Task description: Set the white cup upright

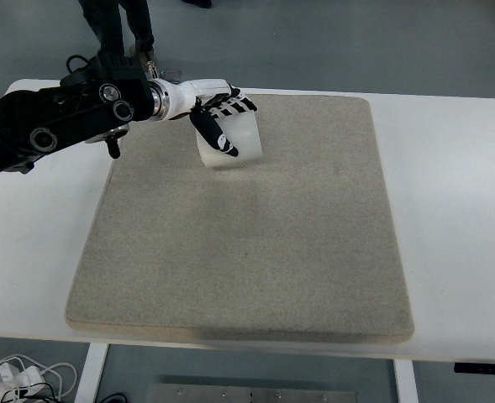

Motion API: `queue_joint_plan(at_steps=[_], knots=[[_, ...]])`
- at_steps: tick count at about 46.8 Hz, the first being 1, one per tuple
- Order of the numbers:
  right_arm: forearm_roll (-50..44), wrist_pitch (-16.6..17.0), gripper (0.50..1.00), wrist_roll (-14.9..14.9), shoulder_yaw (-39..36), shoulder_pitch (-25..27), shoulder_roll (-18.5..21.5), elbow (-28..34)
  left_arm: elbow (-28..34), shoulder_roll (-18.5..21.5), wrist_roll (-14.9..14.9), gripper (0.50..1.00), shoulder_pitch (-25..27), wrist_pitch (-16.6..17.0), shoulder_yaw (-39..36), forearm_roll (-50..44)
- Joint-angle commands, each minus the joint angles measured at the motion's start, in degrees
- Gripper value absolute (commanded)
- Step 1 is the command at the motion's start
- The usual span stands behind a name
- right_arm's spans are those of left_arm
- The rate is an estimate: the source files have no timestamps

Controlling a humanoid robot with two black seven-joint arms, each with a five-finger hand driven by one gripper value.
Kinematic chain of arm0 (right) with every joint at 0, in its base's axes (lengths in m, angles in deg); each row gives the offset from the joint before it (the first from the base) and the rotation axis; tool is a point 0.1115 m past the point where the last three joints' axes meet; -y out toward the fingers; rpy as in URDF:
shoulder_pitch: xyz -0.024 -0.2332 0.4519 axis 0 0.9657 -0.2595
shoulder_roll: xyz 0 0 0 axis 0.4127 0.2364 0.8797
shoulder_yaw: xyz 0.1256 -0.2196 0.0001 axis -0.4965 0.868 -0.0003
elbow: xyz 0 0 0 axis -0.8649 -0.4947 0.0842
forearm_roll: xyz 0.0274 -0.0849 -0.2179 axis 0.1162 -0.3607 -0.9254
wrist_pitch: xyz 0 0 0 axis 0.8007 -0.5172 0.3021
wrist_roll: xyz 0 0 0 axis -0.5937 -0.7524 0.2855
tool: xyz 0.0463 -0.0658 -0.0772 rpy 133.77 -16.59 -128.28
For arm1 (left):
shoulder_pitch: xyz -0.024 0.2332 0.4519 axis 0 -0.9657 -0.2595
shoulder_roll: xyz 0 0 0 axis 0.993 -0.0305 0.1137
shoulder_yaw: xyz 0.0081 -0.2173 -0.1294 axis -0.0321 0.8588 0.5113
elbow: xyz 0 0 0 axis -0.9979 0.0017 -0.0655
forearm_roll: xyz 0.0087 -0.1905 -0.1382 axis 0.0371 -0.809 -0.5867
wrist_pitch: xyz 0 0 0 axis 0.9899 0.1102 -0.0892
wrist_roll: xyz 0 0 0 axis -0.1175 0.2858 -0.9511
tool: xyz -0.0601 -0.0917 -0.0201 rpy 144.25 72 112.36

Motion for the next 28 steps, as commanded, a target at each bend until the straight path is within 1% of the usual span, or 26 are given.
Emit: queue_joint_plan(at_steps=[1,10,16,23,26,28], knots=[[0.0,0.1,0.952,0.0,0.0,0.0,0.0,0.0,-0.6,0.1,-0.1,0.5,-0.4,-0.7,2.3,-1.4],[0.0,0.0,0.952,0.0,0.0,0.0,0.0,0.0,-1.6,0.4,-2.7,0.5,-1.3,-1.1,4.5,-7.8],[0.0,0.0,0.952,0.0,0.0,0.0,0.0,0.0,-3.0,0.7,-6.1,0.5,-2.4,-1.6,6.1,-12.0],[0.0,0.0,0.952,0.0,0.0,0.0,0.0,0.0,-4.2,1.1,-10.9,0.5,-5.3,-3.4,8.8,-13.3],[0.0,0.0,0.952,0.0,0.0,0.0,0.0,0.0,-4.6,1.1,-12.2,0.5,-6.7,-3.6,10.8,-13.3],[0.0,0.1,0.952,0.0,0.0,0.0,0.0,0.0,-4.9,1.1,-12.5,0.5,-7.7,-3.8,12.1,-13.3]])
